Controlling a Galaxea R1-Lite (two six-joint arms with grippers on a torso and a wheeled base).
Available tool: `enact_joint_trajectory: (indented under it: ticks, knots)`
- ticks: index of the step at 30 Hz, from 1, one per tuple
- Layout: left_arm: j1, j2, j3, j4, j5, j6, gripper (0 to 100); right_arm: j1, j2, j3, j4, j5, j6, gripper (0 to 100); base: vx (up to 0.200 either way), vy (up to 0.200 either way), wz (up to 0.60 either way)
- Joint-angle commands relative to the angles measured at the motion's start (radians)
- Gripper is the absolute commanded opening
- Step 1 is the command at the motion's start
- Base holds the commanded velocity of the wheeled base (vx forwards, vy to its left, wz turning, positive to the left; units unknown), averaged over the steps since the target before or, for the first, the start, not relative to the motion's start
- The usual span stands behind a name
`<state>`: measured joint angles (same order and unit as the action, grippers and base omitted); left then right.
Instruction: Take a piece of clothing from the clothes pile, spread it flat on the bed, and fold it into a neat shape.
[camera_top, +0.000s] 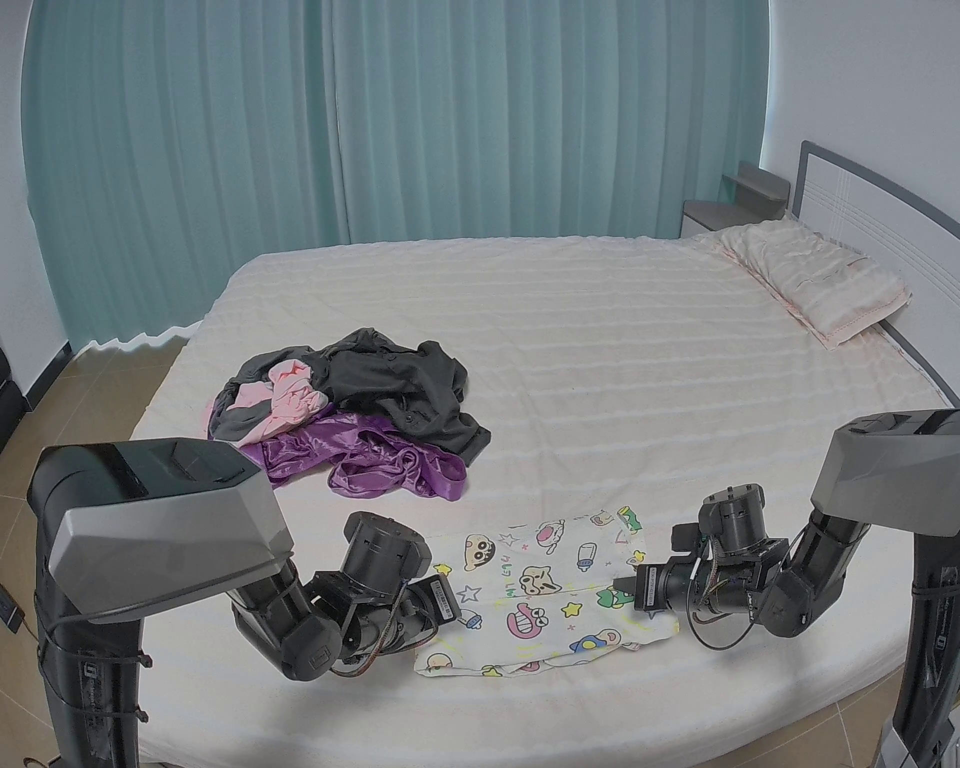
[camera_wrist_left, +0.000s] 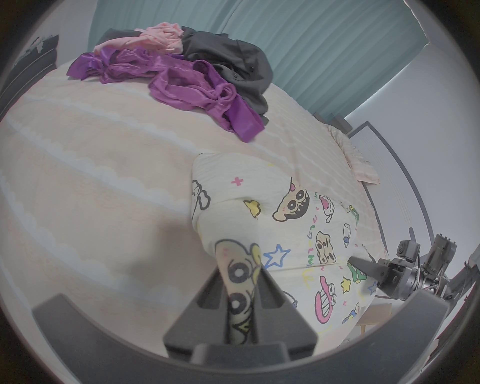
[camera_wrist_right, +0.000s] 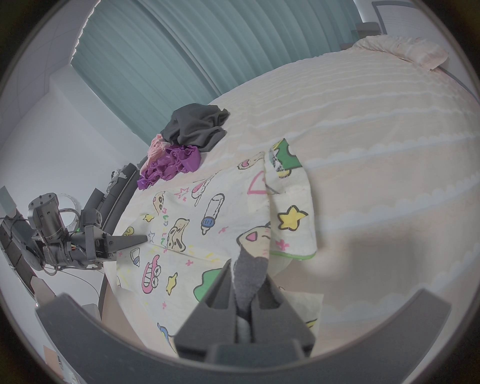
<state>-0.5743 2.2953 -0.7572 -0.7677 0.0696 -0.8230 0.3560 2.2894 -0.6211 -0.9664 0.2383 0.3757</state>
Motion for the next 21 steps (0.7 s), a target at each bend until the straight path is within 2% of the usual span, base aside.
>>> enact_joint_trajectory:
  ticks: [1, 6, 7, 16, 21]
  knots:
    - [0.001, 0.0, 0.026, -0.016, 0.004, -0.002, 0, -0.002, -0.005, 0.023, -0.026, -0.004, -0.001, 0, 0.0, 0.0, 0.0]
    - [0.001, 0.001, 0.07, -0.101, 0.003, -0.013, 0, 0.001, -0.004, 0.038, -0.038, -0.004, -0.003, 0, 0.0, 0.0, 0.0]
    - [-0.001, 0.001, 0.076, -0.119, 0.003, -0.018, 100, 0.001, -0.005, 0.043, -0.032, -0.004, -0.003, 100, 0.0, 0.0, 0.0]
    - [0.008, -0.036, 0.113, -0.137, -0.001, -0.042, 100, -0.029, -0.062, 0.096, -0.043, 0.003, -0.001, 100, 0.0, 0.0, 0.0]
    - [0.071, -0.154, 0.19, -0.147, -0.036, -0.133, 100, -0.041, -0.134, 0.218, -0.055, 0.052, -0.005, 100, 0.0, 0.0, 0.0]
